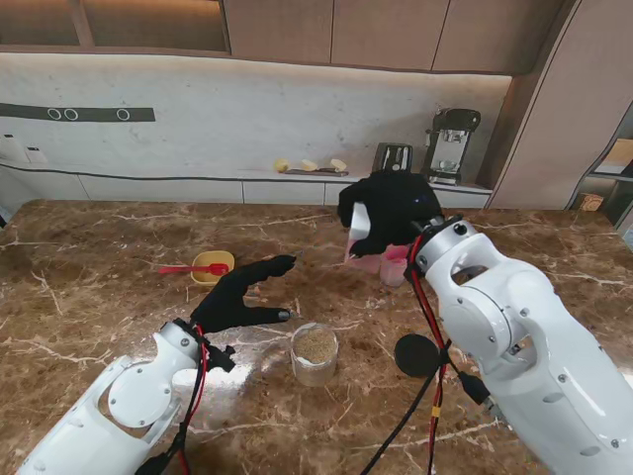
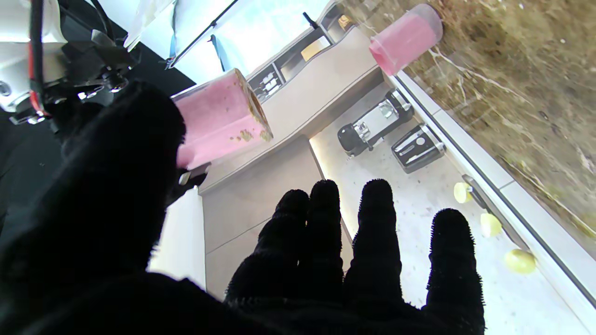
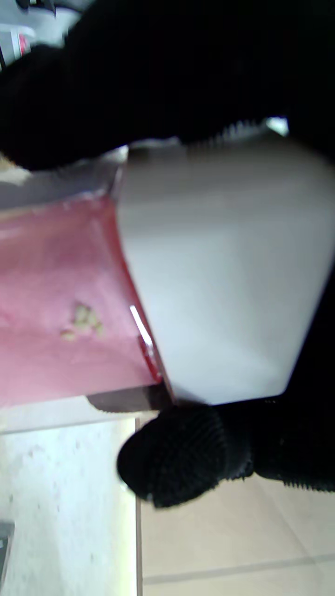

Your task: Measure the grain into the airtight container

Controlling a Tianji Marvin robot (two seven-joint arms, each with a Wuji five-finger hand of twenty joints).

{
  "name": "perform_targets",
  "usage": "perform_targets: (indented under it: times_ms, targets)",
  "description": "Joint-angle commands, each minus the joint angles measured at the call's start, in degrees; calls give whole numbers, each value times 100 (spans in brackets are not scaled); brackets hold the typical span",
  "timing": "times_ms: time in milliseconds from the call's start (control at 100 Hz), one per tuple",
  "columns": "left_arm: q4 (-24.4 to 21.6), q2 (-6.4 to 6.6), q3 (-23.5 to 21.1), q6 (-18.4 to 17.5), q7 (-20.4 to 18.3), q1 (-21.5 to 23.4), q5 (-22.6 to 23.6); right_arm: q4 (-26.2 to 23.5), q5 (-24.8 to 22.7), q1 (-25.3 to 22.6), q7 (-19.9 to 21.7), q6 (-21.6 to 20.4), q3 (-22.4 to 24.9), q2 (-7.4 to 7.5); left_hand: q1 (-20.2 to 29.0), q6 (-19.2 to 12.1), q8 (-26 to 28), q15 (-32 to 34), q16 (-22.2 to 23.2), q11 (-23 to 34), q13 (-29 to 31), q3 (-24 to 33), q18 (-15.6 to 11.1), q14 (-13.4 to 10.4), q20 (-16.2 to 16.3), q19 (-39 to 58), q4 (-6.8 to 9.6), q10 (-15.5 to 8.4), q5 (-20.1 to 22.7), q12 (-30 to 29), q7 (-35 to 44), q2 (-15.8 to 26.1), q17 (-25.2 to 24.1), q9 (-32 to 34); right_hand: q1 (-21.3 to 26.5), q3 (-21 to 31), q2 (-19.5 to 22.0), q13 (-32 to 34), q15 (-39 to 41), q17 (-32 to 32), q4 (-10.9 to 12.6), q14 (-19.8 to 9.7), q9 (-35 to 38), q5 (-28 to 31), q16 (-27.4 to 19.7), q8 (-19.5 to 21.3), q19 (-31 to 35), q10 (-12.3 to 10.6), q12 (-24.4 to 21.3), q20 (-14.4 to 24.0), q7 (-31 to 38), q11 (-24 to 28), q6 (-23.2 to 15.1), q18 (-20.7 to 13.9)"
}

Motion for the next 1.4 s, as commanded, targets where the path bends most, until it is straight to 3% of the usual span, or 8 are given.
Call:
perform_targets:
  times_ms: [0, 190, 260, 360, 640, 780, 1050, 1390]
  targets:
    - [46, 70, -83, 66, -31, -59, 41, 275, -77, -30, 3, 78, 162, 29, -253, -1388, 109, -70, -74, -168, -192, -249, -63, -343, 49, -183, 43, -464, 169, -47, 3714, 154, -94, -210, 1556, 2049, 659, 770, 904, 122, 357, -550, 817, 368, 194, 80, 299, -965, 270, 188, 737, 938, 48, -1446]
    - [188, 104, -222, 113, -173, -183, 79, 933, -294, 5, -301, 164, 452, 29, -195, -1271, -19, -34, -64, -119, -23, -458, -829, -373, -224, -197, 110, -434, 259, -52, 3440, 285, 369, -41, 1552, 2036, 659, 782, 910, 124, 356, -549, 818, 361, 210, 70, 300, -971, 270, 207, 747, 931, 33, -1442]
    - [238, 101, -233, 122, -160, -214, 105, 1236, -325, 66, -440, 231, 487, 26, -178, -1234, -89, -21, -116, -104, 83, -505, -1012, -355, -522, 78, 132, -426, 318, -115, 3433, 292, 500, 43, 1554, 2029, 658, 780, 906, 123, 356, -559, 819, 361, 209, 65, 297, -972, 264, 212, 749, 924, 33, -1446]
    - [301, 91, -217, 131, -117, -249, 155, 1660, -367, 180, -636, 362, 506, 22, -198, -1229, -86, 18, -110, -79, 154, -523, -1179, -328, -606, 201, 131, -424, 326, -120, 3460, 328, 616, 105, 1539, 2024, 696, 781, 899, 118, 359, -562, 813, 340, 209, 51, 285, -964, 252, 216, 748, 910, 43, -1449]
    - [510, 60, -128, 81, 36, -321, 263, 2769, -321, 590, -909, 763, 333, 23, -196, -1180, -263, 71, -97, -59, 238, -551, -1275, -290, -947, 367, 146, -413, 343, -158, 3269, 356, 599, 174, 1507, 1992, 778, 755, 866, 110, 370, -584, 772, 278, 211, 23, 244, -974, 257, 226, 748, 889, 32, -1463]
    - [612, 42, -108, 77, 90, -334, 248, 3444, -159, 864, -1266, 908, 87, -8, -208, -1180, -331, 102, -104, -52, 361, -568, -1540, -255, -1191, 404, 152, -383, 370, -180, 3238, 396, 751, 222, 1478, 1969, 858, 736, 844, 98, 380, -610, 738, 228, 218, 4, 211, -977, 262, 229, 744, 874, 21, -1474]
    - [696, 29, -143, 76, 140, -319, 246, 4465, 159, 1313, -1786, 1073, -364, -73, -171, -1195, -349, 87, -134, -61, 353, -610, -1420, -258, -1376, 472, 182, -398, 391, -203, 3251, 457, 681, 241, 1436, 1908, 970, 701, 802, 77, 399, -669, 695, 170, 232, -42, 146, -990, 265, 238, 740, 851, -19, -1500]
    - [653, 19, -175, 139, 188, -233, 241, 5118, 580, 1444, -2328, 1425, -529, -201, -157, -1205, -356, 81, -152, -73, 360, -643, -1293, -272, -1480, 536, 216, -418, 394, -213, 3250, 534, 669, 263, 1374, 1858, 1138, 629, 725, 24, 432, -714, 618, 63, 247, -131, -33, -981, 244, 258, 746, 799, -14, -1515]
